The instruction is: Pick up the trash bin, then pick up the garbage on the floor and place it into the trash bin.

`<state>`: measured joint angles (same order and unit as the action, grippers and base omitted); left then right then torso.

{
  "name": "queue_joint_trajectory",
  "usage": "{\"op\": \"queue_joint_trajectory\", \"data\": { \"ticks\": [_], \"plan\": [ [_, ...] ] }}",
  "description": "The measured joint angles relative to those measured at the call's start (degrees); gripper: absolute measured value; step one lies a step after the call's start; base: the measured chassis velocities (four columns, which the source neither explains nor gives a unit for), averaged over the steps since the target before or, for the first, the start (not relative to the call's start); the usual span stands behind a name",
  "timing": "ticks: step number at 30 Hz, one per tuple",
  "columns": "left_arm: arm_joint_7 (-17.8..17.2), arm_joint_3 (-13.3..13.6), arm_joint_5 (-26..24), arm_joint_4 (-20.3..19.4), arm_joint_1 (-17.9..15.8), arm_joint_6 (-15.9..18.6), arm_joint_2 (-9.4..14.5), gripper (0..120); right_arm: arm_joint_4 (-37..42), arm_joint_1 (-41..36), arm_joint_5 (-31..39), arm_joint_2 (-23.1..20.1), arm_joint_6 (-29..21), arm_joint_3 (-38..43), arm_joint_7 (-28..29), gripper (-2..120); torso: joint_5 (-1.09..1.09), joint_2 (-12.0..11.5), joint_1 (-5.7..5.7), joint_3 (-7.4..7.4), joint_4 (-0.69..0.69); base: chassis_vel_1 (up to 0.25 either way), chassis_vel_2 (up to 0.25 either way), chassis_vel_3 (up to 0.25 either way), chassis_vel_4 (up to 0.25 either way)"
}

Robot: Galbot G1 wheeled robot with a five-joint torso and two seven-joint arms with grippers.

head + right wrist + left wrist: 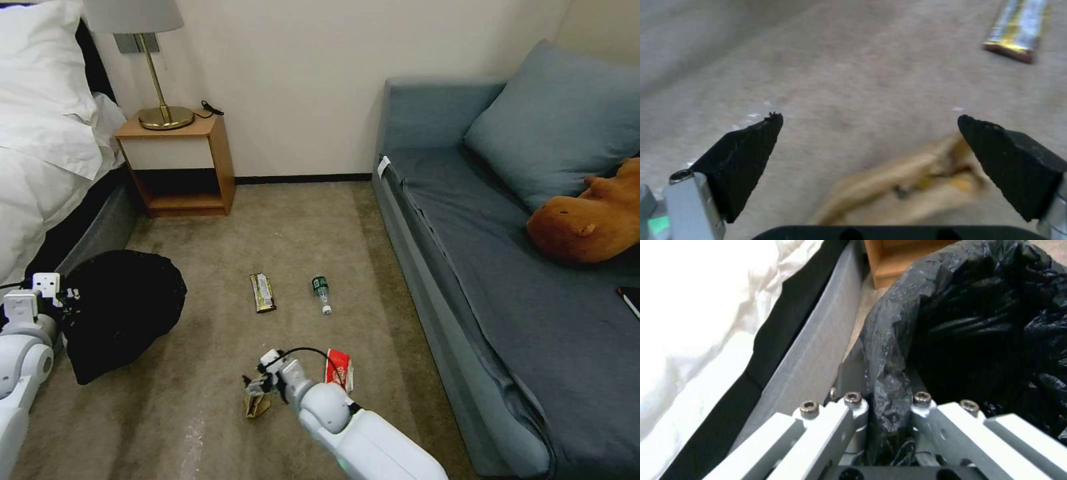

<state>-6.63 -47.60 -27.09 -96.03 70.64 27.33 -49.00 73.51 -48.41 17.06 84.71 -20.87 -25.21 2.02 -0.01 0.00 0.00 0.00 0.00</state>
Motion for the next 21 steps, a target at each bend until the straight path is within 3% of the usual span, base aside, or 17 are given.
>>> {"op": "queue_joint_trajectory", "data": {
  "ticks": [7,21],
  "plan": [
    [-0.64,0.96,-0.17,-0.41,-1.18,0.29,-1.04,4,-6.04,2.26,2.81,3.18,1.25,-5.27,0.91,100,0.00,0.00,0.00,0.00,-0.01,0.000,0.000,0.000,0.000],
    [-0.76,2.43,-0.11,-1.09,-1.66,-0.19,-2.16,4,-13.50,4.18,3.55,3.69,3.54,-7.58,3.15,100,0.01,0.00,0.00,0.00,-0.01,0.000,0.000,0.000,0.000]
  ]
}}
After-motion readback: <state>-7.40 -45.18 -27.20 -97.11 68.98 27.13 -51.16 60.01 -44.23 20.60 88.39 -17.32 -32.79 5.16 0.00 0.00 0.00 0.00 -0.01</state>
